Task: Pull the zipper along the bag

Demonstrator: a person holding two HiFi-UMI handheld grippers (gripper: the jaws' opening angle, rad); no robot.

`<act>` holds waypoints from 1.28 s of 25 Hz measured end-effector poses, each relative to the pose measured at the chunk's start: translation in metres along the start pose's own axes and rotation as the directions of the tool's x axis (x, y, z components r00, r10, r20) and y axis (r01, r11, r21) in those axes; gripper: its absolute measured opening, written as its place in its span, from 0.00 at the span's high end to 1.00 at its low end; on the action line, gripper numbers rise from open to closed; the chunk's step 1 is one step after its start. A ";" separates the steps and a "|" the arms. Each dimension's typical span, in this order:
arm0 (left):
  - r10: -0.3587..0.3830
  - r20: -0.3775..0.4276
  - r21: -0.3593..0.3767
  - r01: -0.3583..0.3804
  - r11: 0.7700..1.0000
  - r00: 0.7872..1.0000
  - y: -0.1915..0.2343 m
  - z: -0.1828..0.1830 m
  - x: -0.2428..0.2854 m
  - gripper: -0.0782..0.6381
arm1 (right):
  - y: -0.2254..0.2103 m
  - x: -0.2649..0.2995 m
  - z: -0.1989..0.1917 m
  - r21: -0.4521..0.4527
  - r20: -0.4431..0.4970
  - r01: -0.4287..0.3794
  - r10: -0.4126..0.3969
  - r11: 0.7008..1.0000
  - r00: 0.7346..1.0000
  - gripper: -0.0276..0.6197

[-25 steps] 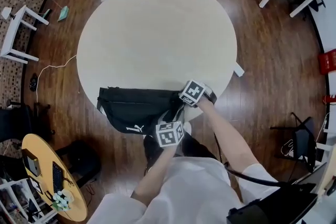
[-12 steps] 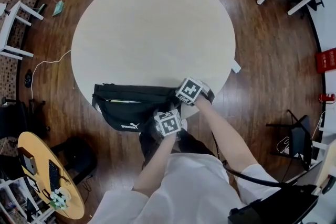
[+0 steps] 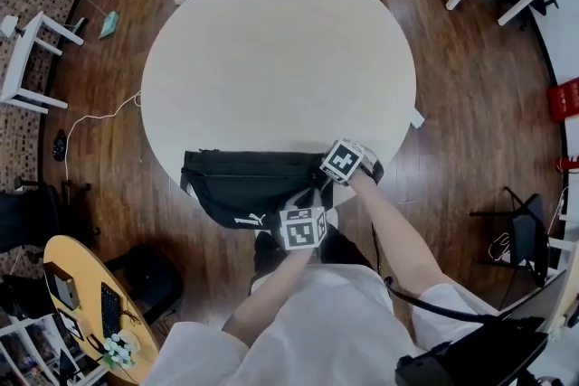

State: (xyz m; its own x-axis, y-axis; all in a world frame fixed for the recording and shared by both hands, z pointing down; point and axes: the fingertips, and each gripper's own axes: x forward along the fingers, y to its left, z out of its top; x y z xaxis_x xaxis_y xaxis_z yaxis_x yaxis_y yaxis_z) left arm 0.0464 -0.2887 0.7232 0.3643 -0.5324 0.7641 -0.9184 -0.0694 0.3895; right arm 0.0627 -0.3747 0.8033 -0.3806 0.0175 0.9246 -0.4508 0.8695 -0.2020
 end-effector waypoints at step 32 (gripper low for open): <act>-0.110 0.004 0.113 0.109 0.988 0.994 0.421 0.088 -0.084 0.86 | 0.000 0.011 0.005 0.124 -0.139 0.435 -0.419 0.892 0.897 0.97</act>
State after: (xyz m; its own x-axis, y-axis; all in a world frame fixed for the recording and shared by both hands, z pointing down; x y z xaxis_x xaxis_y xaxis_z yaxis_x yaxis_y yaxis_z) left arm -0.3844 -0.3473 0.7779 0.4628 -0.5248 0.7144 -0.8847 -0.2223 0.4098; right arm 0.0542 -0.3767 0.8114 -0.0402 -0.2795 0.9593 -0.6680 0.7215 0.1822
